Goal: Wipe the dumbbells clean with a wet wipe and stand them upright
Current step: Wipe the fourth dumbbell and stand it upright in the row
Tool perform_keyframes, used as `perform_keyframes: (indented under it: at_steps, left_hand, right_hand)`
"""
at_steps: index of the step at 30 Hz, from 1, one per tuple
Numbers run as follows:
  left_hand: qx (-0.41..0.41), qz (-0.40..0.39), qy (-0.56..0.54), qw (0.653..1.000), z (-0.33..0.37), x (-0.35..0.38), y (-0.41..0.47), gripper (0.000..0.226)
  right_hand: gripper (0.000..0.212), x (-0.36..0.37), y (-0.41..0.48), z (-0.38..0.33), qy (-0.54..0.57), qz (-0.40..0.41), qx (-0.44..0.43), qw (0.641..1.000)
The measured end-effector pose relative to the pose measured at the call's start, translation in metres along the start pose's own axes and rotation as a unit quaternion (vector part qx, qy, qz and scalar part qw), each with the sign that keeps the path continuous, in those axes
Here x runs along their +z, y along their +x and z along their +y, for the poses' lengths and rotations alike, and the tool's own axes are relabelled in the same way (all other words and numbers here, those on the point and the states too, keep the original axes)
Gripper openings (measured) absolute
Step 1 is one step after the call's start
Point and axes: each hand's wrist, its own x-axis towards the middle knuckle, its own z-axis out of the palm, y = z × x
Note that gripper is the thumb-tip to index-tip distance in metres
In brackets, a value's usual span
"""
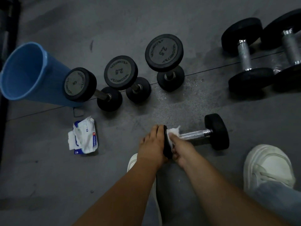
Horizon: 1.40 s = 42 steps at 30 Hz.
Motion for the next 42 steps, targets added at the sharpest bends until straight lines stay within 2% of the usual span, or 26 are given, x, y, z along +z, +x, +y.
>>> perform_keyframes:
  at_steps: [2,7,11,14,17,20,27,31,33,36,42]
  left_hand:
    - [0.001,0.002,0.01,1.0,-0.001,0.002,-0.001,0.11]
    - [-0.004,0.011,0.004,1.0,-0.002,0.005,0.0,0.114]
    - [-0.004,0.016,0.006,1.0,-0.002,0.01,-0.001,0.114]
    - [-0.005,0.013,0.01,1.0,-0.004,0.01,0.0,0.114]
    - [-0.009,0.011,0.009,1.0,-0.004,0.009,0.001,0.118]
    - [-0.007,0.008,0.011,1.0,-0.005,0.011,0.0,0.12]
    - [-0.007,0.001,0.017,1.0,-0.005,0.008,0.003,0.121]
    - [-0.004,0.004,0.014,1.0,-0.005,0.008,0.002,0.115]
    - [-0.001,0.009,0.011,1.0,-0.005,0.008,0.001,0.112]
    - [0.0,0.006,0.011,1.0,-0.004,0.008,0.001,0.113]
    - [0.0,0.0,0.011,1.0,-0.003,0.006,0.0,0.114]
  right_hand:
    - [0.031,-0.001,0.007,0.012,0.0,0.009,-0.033,0.999]
    - [0.046,0.011,0.018,0.01,0.062,0.041,-0.025,0.997]
    - [0.027,0.009,0.007,0.02,0.025,0.061,-0.084,0.994]
    - [0.028,0.01,0.012,0.021,0.047,0.093,-0.072,0.992]
    - [0.016,0.012,0.016,0.023,0.09,0.094,-0.043,0.991]
    - [0.02,0.007,0.023,0.035,0.09,0.128,-0.032,0.987]
    - [0.042,-0.007,0.019,0.018,0.031,0.029,0.013,0.999]
    - [0.032,-0.002,0.006,0.016,0.085,-0.011,0.033,0.996]
    - [0.032,0.0,0.007,0.013,0.093,-0.014,0.03,0.995]
    - [0.043,0.001,0.012,0.011,0.08,-0.03,0.039,0.996]
    - [0.047,-0.008,0.032,0.034,0.043,-0.004,0.015,0.999]
